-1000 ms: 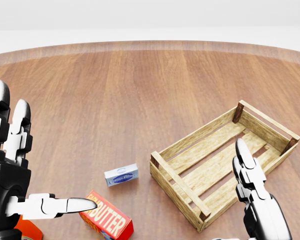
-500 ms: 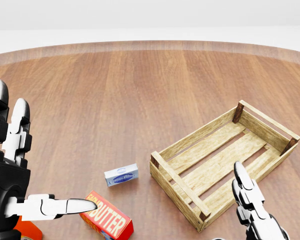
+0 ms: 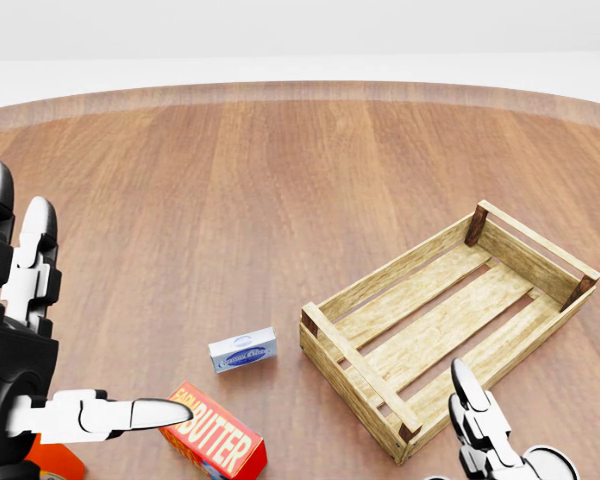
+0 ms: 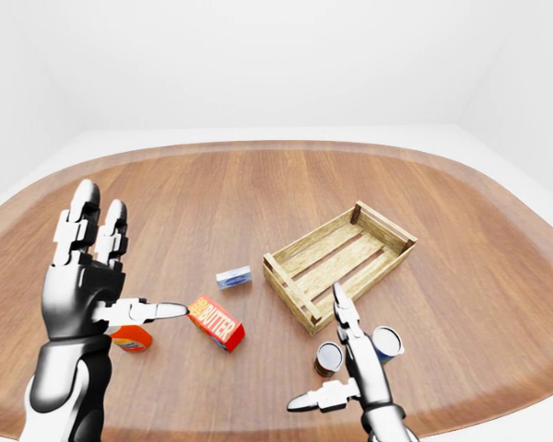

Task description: Pick up the tomato sauce, and put it in the wooden tray.

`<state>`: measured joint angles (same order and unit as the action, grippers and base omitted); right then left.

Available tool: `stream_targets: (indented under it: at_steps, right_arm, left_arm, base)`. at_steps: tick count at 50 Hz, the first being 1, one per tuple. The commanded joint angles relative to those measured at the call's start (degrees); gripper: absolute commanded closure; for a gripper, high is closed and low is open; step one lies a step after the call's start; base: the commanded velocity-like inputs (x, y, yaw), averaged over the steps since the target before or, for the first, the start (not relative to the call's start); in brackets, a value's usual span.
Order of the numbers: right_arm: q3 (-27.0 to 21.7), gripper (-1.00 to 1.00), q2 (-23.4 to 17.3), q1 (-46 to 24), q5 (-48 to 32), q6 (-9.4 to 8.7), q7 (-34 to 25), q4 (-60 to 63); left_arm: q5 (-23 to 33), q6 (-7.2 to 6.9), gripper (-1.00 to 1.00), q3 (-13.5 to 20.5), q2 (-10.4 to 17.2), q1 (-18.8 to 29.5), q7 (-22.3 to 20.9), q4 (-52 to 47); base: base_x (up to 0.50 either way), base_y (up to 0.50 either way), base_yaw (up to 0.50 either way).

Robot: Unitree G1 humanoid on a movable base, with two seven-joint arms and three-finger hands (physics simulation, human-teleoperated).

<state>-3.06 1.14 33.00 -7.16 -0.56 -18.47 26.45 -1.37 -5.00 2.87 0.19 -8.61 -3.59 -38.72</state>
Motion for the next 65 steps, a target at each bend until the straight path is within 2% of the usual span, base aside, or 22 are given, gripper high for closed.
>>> stream_targets:
  at_steps: [1, 2, 13, 15, 17, 20, 21, 24, 33, 52, 65]
  right_arm:
    - [0.0, -1.0, -0.3, -0.2, 0.2, 1.98, -0.3, -3.4]
    - [-0.2, -1.0, -0.3, -0.8, 0.3, 1.83, -0.1, -4.0]
    - [-1.0, -1.0, -0.4, -2.7, -0.6, 5.21, 1.0, -9.8]
    - [-1.0, -1.0, -0.4, -2.6, -0.6, 5.32, 1.0, -9.9]
    - [-1.3, -1.0, -0.5, -3.0, -0.7, 5.56, 1.1, -10.6]
    - [-1.6, -1.0, -0.5, -3.4, -0.6, 5.56, 1.2, -11.2]
    - [-1.9, -1.0, -0.4, -3.7, -0.5, 5.56, 1.2, -11.6]
    - [-2.2, -1.0, -0.1, -3.9, -0.4, 5.56, 1.5, -12.2]
    - [-3.6, -1.0, 0.1, -3.8, -1.2, 5.56, 2.9, -15.9]
    - [-4.6, -1.0, 0.5, -2.9, -1.0, 5.56, 0.1, -18.1]
    - [-6.1, -1.0, 0.2, -5.5, -1.1, 5.56, 0.6, -20.9]
  left_arm:
    - [-0.1, 0.0, -1.0, 0.4, 0.0, 0.0, -0.1, -0.2]
    - [0.0, 0.0, -1.0, 0.3, 0.0, -0.1, -0.1, -0.3]
    - [0.2, 0.0, -1.0, -0.1, -0.1, -0.4, 0.0, -0.3]
    - [0.2, 0.0, -1.0, -0.2, -0.2, -0.4, 0.0, -0.2]
    - [-0.9, 0.0, -1.0, 1.1, -0.1, 1.1, 0.6, -3.5]
    - [-1.0, 0.0, -1.0, 1.3, -0.1, 1.3, 0.6, -3.4]
    - [-1.0, 0.0, -1.0, 1.5, 0.3, 1.3, -0.3, -0.3]
    - [-1.1, 0.0, -1.0, 1.3, 0.2, 1.8, 0.6, -6.0]
    - [0.8, 0.0, -1.0, 0.6, 0.6, 2.0, -0.3, -4.7]
    - [2.1, 0.0, -1.0, -0.5, 0.2, 1.2, -0.8, -4.5]
    - [2.1, 0.0, -1.0, -0.4, 0.2, 1.3, -0.8, -4.2]
  base:
    - [0.0, 0.0, 0.0]
    - [0.0, 0.0, 0.0]
    - [0.0, 0.0, 0.0]
    - [0.0, 0.0, 0.0]
    - [0.0, 0.0, 0.0]
    - [0.0, 0.0, 0.0]
    - [0.0, 0.0, 0.0]
    - [0.0, 0.0, 0.0]
    - [0.0, 0.0, 0.0]
    - [0.0, 0.0, 0.0]
    - [0.0, 0.0, 0.0]
